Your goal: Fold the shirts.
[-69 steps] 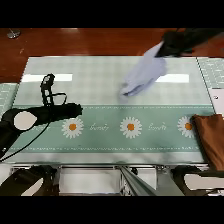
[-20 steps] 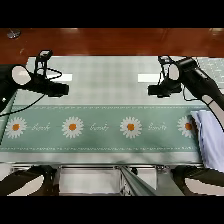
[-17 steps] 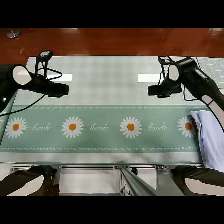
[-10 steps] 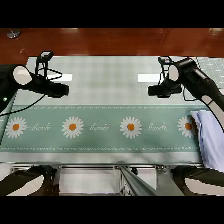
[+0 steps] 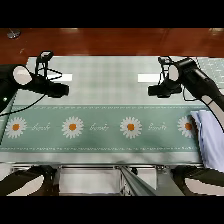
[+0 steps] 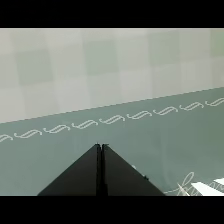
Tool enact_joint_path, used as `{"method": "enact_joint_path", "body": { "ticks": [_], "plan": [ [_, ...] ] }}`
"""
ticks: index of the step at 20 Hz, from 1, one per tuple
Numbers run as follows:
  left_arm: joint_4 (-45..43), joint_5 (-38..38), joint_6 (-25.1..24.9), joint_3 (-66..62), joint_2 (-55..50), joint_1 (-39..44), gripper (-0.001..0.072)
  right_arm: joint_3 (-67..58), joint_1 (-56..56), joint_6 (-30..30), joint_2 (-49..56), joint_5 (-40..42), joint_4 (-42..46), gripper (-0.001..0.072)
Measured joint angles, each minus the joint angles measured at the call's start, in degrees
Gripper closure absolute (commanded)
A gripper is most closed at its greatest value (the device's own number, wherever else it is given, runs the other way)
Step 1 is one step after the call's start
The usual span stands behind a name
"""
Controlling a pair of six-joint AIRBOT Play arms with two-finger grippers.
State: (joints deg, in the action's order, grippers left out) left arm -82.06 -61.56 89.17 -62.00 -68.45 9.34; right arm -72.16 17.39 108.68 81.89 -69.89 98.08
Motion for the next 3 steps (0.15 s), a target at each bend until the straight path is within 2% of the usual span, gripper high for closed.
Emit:
{"method": "enact_joint_path", "body": {
  "ticks": [3],
  "plan": [
    [0.0,0.0,0.0,0.0,0.0,0.0,0.0683,0.0,0.0,0.0,0.0,0.0,0.0,0.0692]
  ]
}}
